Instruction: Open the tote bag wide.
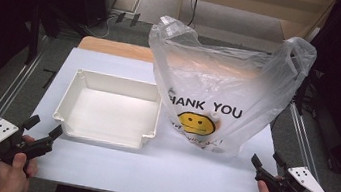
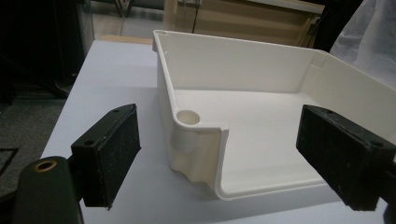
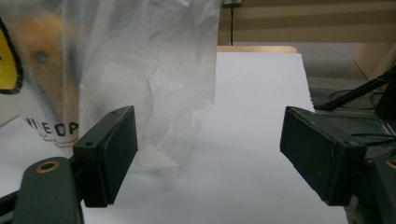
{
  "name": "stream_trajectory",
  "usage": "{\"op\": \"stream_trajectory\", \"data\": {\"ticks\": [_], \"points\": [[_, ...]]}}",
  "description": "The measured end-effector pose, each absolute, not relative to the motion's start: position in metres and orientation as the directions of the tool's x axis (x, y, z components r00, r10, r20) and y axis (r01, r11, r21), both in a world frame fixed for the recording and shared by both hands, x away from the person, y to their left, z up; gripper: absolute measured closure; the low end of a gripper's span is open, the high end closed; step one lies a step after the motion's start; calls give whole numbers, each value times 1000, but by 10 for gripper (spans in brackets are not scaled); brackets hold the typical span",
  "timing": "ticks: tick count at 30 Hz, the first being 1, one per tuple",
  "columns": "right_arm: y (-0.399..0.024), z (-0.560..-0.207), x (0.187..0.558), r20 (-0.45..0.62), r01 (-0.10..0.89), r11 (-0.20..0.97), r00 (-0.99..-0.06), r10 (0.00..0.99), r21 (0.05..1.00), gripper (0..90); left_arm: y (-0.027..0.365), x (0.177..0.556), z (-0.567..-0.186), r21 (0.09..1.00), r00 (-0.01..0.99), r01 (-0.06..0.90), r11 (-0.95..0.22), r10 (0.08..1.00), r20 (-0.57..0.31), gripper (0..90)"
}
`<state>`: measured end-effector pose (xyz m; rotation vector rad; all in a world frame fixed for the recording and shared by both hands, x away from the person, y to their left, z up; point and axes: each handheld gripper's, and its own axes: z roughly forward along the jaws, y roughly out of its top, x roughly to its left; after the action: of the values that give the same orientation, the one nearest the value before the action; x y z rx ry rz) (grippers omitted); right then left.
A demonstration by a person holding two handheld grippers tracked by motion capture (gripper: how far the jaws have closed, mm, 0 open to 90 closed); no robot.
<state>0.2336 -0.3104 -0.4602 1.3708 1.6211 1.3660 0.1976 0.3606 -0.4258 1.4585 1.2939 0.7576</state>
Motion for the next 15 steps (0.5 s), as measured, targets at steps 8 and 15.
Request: {"op": "stream_trajectory", "data": {"ticks": [8, 15], "points": [[-295, -438, 237, 169, 301, -65, -334, 927, 951, 184, 353, 197, -425, 948, 271, 315, 51, 952, -141, 143], [-278, -421, 246, 163, 291, -55, -360, 919, 955, 184, 352, 200, -424, 947, 279, 318, 53, 949, -147, 146]]}}
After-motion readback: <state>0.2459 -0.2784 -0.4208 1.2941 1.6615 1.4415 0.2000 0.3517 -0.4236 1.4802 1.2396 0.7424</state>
